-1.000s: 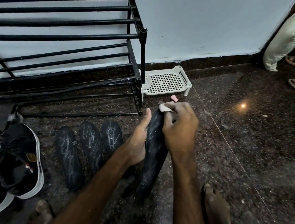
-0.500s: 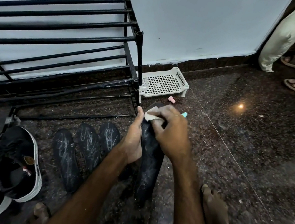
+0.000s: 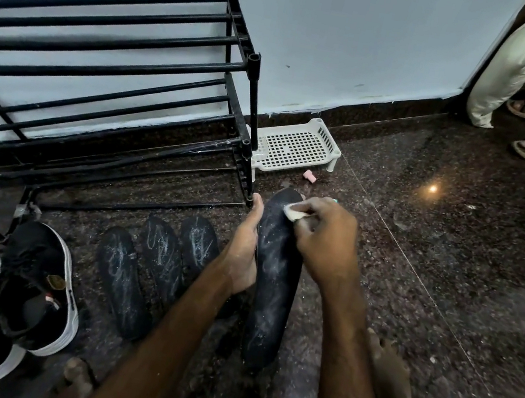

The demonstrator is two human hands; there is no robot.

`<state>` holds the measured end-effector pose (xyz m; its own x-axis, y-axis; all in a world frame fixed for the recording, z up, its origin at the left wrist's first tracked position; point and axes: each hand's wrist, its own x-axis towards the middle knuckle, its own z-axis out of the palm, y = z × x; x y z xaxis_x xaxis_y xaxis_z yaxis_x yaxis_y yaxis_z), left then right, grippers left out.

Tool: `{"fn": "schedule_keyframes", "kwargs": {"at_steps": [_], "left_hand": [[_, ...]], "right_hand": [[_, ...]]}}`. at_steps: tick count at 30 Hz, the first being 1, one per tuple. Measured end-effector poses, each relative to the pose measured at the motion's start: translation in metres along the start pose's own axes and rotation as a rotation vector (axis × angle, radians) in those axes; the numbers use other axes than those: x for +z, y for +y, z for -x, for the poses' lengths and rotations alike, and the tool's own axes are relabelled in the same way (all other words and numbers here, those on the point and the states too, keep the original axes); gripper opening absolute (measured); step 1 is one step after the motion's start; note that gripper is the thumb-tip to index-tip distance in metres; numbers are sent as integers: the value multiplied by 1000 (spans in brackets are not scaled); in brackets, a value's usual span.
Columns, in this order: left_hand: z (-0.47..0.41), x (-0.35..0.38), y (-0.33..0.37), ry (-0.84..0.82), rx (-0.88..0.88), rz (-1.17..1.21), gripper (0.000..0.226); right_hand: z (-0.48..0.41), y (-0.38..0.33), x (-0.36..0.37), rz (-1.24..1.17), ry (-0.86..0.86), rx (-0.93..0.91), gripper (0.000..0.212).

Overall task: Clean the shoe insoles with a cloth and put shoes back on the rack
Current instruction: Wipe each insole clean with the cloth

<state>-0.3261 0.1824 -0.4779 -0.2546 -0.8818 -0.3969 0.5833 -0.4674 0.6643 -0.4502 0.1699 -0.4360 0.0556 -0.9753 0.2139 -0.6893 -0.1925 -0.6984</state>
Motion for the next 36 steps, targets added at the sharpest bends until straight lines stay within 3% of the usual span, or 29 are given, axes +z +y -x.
{"fn": "schedule_keyframes", "kwargs": {"at_steps": [4,9,11,14,16,20,22,25,28,33,36], "left_hand": [[-2,-1,-4,27,2,-12,81],[-3,1,3,17,25,68,79],[-1,-1,4,0,-5,65,85],[2,2,3,23,-18,50,84],[1,3,2,13,-9,63,83],[3,2,10,-2,18,89,84],[4,0,12,-11,12,89,87],[5,6,9,-11,10,70,84],[3,8,6,-29,9,88,82],[4,3,13,-28,28,81,82],[6,5,13,-27,24,62,79]], "right_hand": [[-8,3,2,5,158,70,20],[-2,-18,16,-78,-31,-173,17],[1,-8,13,-70,-46,-133,18],[-2,0,7,1,136,6,15],[-6,-8,8,-11,204,6,14],[-4,-17,12,-113,-67,-139,17],[-2,-13,11,-79,-120,-118,20],[-4,-13,6,-4,89,14,17],[-10,-23,5,-36,219,3,16],[-6,-20,6,-103,-155,-57,18],[-6,-13,2,9,4,30,20]]}}
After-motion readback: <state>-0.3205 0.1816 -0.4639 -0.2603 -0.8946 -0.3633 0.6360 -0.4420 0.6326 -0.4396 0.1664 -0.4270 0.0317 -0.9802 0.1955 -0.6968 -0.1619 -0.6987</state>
